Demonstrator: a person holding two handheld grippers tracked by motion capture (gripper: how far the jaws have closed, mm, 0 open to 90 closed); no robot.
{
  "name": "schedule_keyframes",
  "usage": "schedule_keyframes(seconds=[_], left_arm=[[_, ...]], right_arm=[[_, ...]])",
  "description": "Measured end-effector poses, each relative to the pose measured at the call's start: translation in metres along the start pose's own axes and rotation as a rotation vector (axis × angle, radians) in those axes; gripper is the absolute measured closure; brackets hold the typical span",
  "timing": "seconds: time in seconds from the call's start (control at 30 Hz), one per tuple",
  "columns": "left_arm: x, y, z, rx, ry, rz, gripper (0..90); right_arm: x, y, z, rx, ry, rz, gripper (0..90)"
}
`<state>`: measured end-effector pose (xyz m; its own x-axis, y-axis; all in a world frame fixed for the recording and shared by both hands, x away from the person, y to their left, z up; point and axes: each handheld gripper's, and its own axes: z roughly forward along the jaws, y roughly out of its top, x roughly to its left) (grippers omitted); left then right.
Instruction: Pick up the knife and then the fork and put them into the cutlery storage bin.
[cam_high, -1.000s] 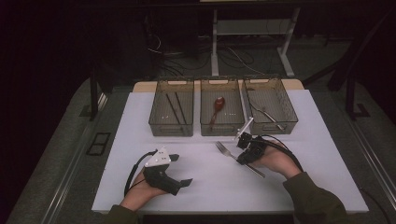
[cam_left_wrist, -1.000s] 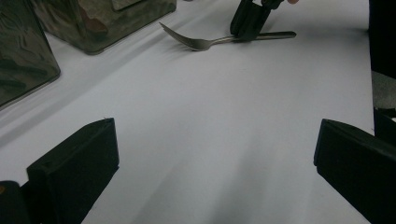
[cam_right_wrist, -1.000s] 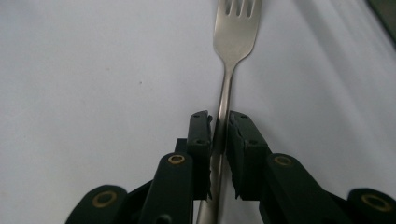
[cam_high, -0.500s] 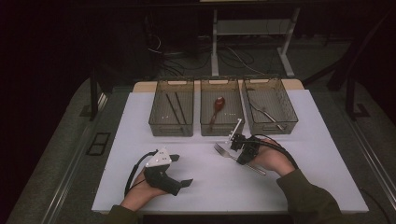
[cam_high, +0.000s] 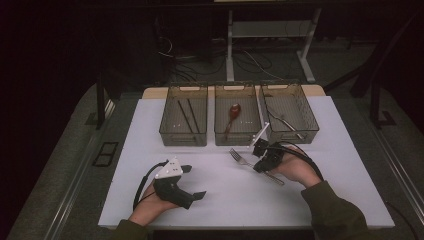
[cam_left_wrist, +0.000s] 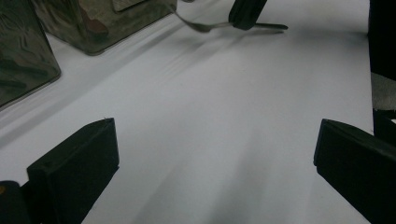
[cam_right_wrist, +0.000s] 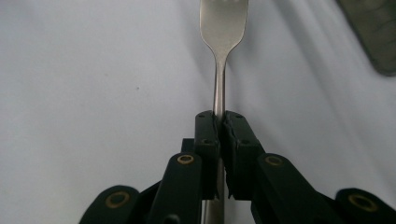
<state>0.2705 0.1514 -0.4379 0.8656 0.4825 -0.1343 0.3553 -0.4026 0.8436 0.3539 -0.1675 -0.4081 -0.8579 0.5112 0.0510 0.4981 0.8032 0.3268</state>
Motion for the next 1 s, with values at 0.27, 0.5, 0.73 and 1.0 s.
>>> schedule_keyframes(seconds=[0.27,0.5,0.73,1.0], left_arm=[[0.001,0.000,-0.001,-0.004,0.002,0.002,0.0],[0.002,0.000,-0.001,-0.004,0.003,0.000,0.0],[0.002,0.000,-0.001,-0.010,0.003,0.002,0.0],[0.002,0.000,-0.001,-0.016,0.003,0.002,0.0]], right_arm=[[-0.016,-0.016,-0.025,-0.166,0.007,0.091,83.3],[-0.030,-0.032,-0.047,-0.310,0.015,0.166,83.3],[-0.042,-0.048,-0.064,-0.420,-0.001,0.221,83.3],[-0.053,-0.062,-0.078,-0.532,-0.042,0.272,83.3]])
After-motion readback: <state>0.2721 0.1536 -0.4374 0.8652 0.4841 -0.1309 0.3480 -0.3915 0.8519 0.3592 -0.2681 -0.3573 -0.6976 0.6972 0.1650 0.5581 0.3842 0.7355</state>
